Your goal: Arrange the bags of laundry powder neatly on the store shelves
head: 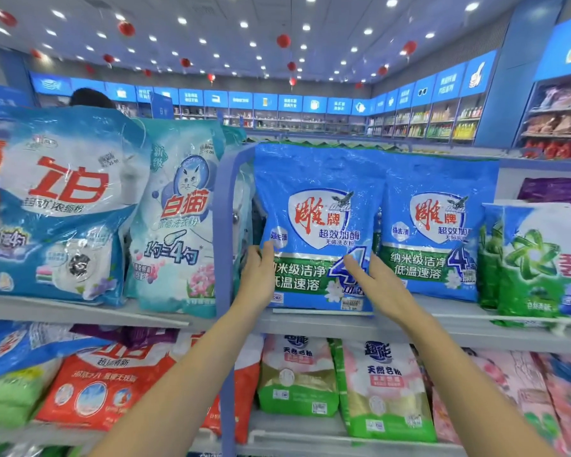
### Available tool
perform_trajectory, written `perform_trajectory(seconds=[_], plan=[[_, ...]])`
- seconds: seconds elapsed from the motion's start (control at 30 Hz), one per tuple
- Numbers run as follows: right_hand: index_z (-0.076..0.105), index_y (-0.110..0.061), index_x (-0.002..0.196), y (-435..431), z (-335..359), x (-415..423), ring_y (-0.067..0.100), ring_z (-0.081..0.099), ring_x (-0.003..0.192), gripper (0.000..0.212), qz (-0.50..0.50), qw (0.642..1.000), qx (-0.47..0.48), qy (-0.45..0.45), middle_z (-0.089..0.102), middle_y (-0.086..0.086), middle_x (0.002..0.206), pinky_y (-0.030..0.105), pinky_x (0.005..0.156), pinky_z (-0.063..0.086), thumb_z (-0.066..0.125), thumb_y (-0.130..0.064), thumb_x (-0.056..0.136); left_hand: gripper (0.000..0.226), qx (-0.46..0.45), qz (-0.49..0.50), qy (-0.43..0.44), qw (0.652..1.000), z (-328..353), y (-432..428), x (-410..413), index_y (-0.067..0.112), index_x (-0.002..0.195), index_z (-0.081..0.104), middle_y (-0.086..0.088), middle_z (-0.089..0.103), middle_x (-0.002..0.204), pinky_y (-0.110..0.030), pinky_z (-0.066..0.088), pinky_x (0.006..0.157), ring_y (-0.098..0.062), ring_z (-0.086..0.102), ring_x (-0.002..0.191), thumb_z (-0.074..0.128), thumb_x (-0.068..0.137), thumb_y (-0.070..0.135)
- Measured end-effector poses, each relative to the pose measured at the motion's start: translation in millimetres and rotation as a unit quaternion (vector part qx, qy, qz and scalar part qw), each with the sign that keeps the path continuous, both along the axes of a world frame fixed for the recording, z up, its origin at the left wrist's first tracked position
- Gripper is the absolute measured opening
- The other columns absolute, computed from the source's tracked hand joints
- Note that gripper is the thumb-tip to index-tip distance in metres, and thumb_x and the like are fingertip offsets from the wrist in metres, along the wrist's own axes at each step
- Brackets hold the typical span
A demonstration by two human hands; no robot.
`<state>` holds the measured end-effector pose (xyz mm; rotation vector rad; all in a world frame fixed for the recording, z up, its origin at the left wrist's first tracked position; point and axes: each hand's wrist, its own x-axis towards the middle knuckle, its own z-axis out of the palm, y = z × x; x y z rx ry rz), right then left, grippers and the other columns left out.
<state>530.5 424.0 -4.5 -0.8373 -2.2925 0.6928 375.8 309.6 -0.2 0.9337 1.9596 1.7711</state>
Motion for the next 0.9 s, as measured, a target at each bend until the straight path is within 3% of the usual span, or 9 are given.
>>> perform_trajectory(seconds=[0.07, 0.2, 0.27, 0.37, 0.47, 0.6, 0.7, 0.8, 0.9], plan=[[0.048, -0.014, 0.126, -1.0, -2.3, -8.5, 0.024, 0.054, 0.107, 0.064, -0.073, 0.997, 0.020, 0.027, 0.058, -0.001, 0.113, 0.034, 0.084, 0.042, 0.024, -0.061, 0.089, 0.042, 0.027, 0.018, -0.019, 0.999, -2.6, 6.0, -4.5, 0.016, 0.128, 0.045, 0.009, 0.046, 0.100, -0.023, 0.029, 0.081, -0.006, 0.043, 0.088, 0.021, 0.101, 0.039], [0.046, -0.017, 0.075, 0.9, -11.3, -20.9, 0.028, 0.052, 0.075, 0.044, -0.169, 0.981, 0.056, 0.071, 0.049, -0.002, 0.068, 0.036, 0.067, 0.036, 0.031, -0.055, 0.092, 0.054, 0.023, 0.052, -0.056, 0.997, -7.5, 13.3, -6.7, 0.010, 0.137, 0.040, -0.010, 0.045, 0.139, -0.036, 0.033, 0.103, -0.025, 0.043, 0.125, 0.021, 0.100, 0.044], [0.043, -0.015, 0.071, 3.7, -11.7, -23.3, 0.028, 0.050, 0.070, 0.046, -0.173, 0.981, 0.049, 0.071, 0.046, 0.000, 0.064, 0.038, 0.067, 0.037, 0.033, -0.055, 0.092, 0.056, 0.017, 0.063, -0.064, 0.996, -7.8, 14.8, -7.0, 0.009, 0.140, 0.036, -0.009, 0.040, 0.144, -0.038, 0.029, 0.106, -0.026, 0.038, 0.131, 0.020, 0.100, 0.045], [0.051, -0.010, 0.084, -0.3, -6.1, -22.5, 0.024, 0.049, 0.073, 0.044, -0.093, 0.973, -0.066, 0.199, 0.052, 0.004, 0.075, 0.039, 0.071, 0.038, 0.039, -0.053, 0.091, 0.057, 0.021, 0.079, -0.042, 0.996, -4.7, 15.0, -4.9, 0.009, 0.140, 0.036, -0.010, 0.042, 0.142, -0.036, 0.031, 0.101, -0.026, 0.040, 0.128, 0.021, 0.099, 0.045], [0.050, -0.010, 0.122, 1.5, 4.7, -25.2, 0.012, 0.044, 0.097, 0.043, -0.066, 0.948, -0.134, 0.282, 0.048, -0.004, 0.104, 0.031, 0.091, 0.035, 0.032, -0.042, 0.099, 0.057, 0.041, 0.085, -0.014, 0.995, 0.1, 17.1, -1.3, 0.013, 0.145, 0.023, -0.007, 0.035, 0.148, -0.033, 0.029, 0.102, -0.023, 0.034, 0.134, 0.024, 0.099, 0.045], [0.042, -0.020, 0.063, 10.8, 11.8, -36.5, 0.011, 0.036, 0.054, 0.037, -0.070, 0.941, -0.110, 0.312, 0.040, -0.005, 0.059, 0.016, 0.051, 0.029, 0.040, -0.027, 0.099, 0.054, 0.049, 0.111, 0.003, 0.993, 0.2, 24.5, -4.6, 0.010, 0.142, 0.029, -0.008, 0.039, 0.145, -0.036, 0.031, 0.105, -0.024, 0.038, 0.132, 0.028, 0.099, 0.043], [0.029, -0.020, 0.055, 10.0, 9.1, -38.4, 0.012, 0.024, 0.048, 0.046, -0.094, 0.930, -0.114, 0.337, 0.027, -0.005, 0.051, 0.020, 0.043, 0.020, 0.046, -0.025, 0.097, 0.045, 0.038, 0.126, -0.004, 0.991, -0.4, 26.0, -7.4, 0.008, 0.129, 0.041, -0.006, 0.052, 0.123, -0.034, 0.037, 0.092, -0.022, 0.048, 0.115, 0.029, 0.099, 0.040], [0.044, -0.012, 0.066, 12.5, 8.5, -36.3, 0.015, 0.035, 0.057, 0.036, -0.072, 0.926, -0.142, 0.342, 0.039, -0.001, 0.060, 0.029, 0.052, 0.026, 0.046, -0.031, 0.097, 0.036, 0.045, 0.110, 0.016, 0.993, -0.5, 17.6, -4.1, 0.012, 0.124, 0.041, 0.002, 0.048, 0.109, -0.030, 0.036, 0.085, -0.021, 0.049, 0.113, 0.029, 0.100, 0.037], [0.049, -0.011, 0.115, 13.5, 12.4, -30.8, 0.014, 0.048, 0.089, 0.030, -0.044, 0.924, -0.146, 0.350, 0.052, -0.002, 0.100, 0.032, 0.079, 0.040, 0.049, -0.033, 0.094, 0.058, 0.035, 0.087, 0.136, 0.986, -4.5, 4.3, 4.5, 0.015, 0.148, 0.013, 0.003, 0.035, 0.144, -0.036, 0.026, 0.112, -0.014, 0.031, 0.134, 0.032, 0.099, 0.039]])
